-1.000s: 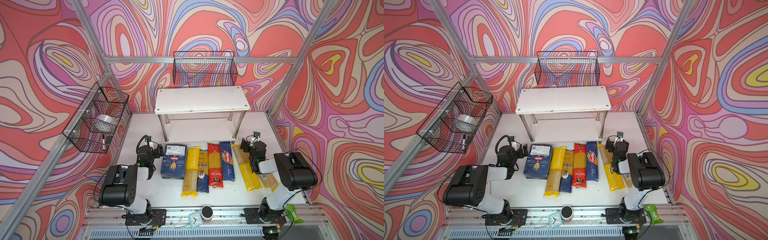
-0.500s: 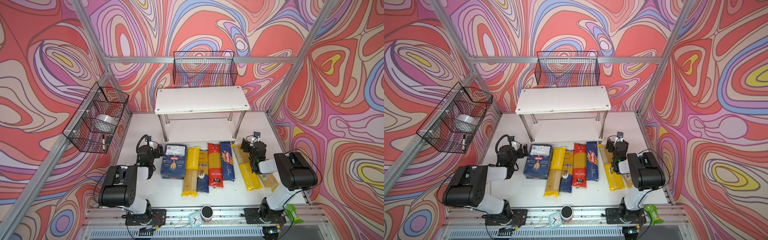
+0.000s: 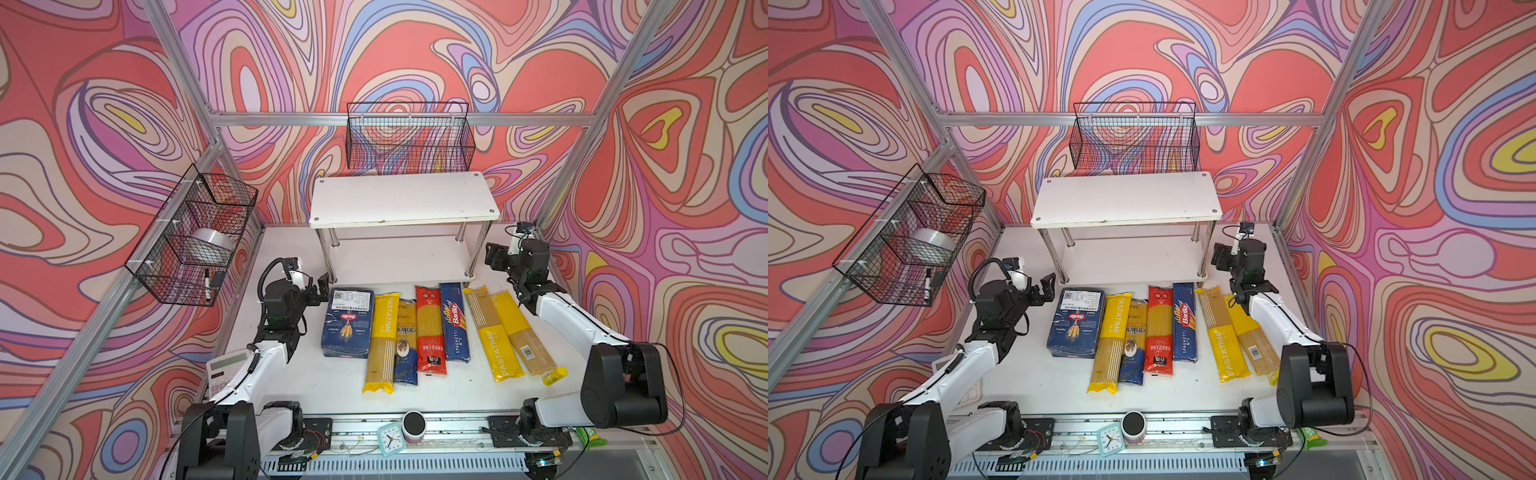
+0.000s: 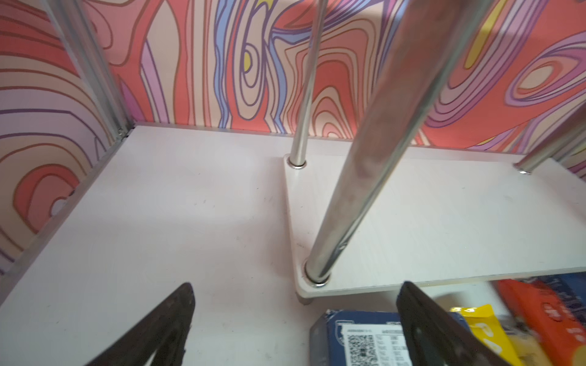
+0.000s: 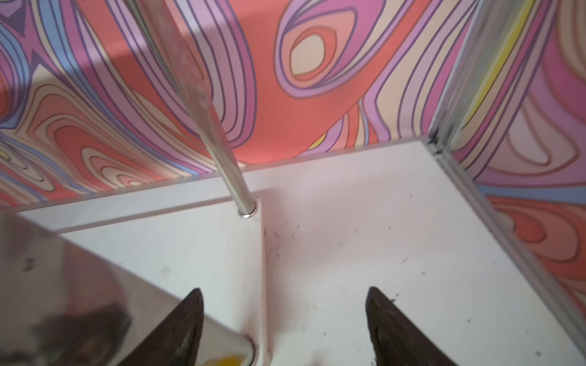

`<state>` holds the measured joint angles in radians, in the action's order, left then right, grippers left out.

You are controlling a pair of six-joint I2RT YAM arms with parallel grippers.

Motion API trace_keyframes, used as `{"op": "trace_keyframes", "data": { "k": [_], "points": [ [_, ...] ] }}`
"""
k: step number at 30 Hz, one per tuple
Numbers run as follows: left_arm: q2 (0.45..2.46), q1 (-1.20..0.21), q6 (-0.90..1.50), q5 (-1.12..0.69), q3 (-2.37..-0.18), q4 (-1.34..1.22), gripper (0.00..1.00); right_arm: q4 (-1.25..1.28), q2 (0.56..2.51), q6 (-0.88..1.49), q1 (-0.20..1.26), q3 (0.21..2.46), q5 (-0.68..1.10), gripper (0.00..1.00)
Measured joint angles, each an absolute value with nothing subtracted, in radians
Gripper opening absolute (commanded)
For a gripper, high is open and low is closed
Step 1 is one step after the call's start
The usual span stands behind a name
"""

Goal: Arrange pasta packages on shelves
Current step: Pick up the pasta box from the center of the table.

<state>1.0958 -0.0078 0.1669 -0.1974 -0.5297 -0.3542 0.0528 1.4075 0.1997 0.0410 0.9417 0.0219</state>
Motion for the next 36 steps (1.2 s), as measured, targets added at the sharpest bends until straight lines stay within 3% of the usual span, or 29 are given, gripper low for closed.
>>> {"op": "trace_keyframes", "data": {
  "k": [9,17,25,36],
  "points": [
    [0.970,-0.173,0.210,-0.262,-0.613,-0.139,1.00,-0.380,1.331,0.287,0.250,0.963,0.031,0.81],
    [1.011,-0.183,0.139,-0.263,-0.546,-0.119,1.00,-0.601,1.274,0.375,0.427,0.963,-0.039,0.82],
    [1.064,-0.183,0.076,-0.275,-0.470,-0.159,1.00,-0.665,1.234,0.440,0.435,0.913,-0.087,0.82],
    [0.986,-0.183,0.078,-0.307,-0.413,-0.223,1.00,-0.643,1.258,0.500,0.516,0.878,-0.097,0.84]
  ]
}}
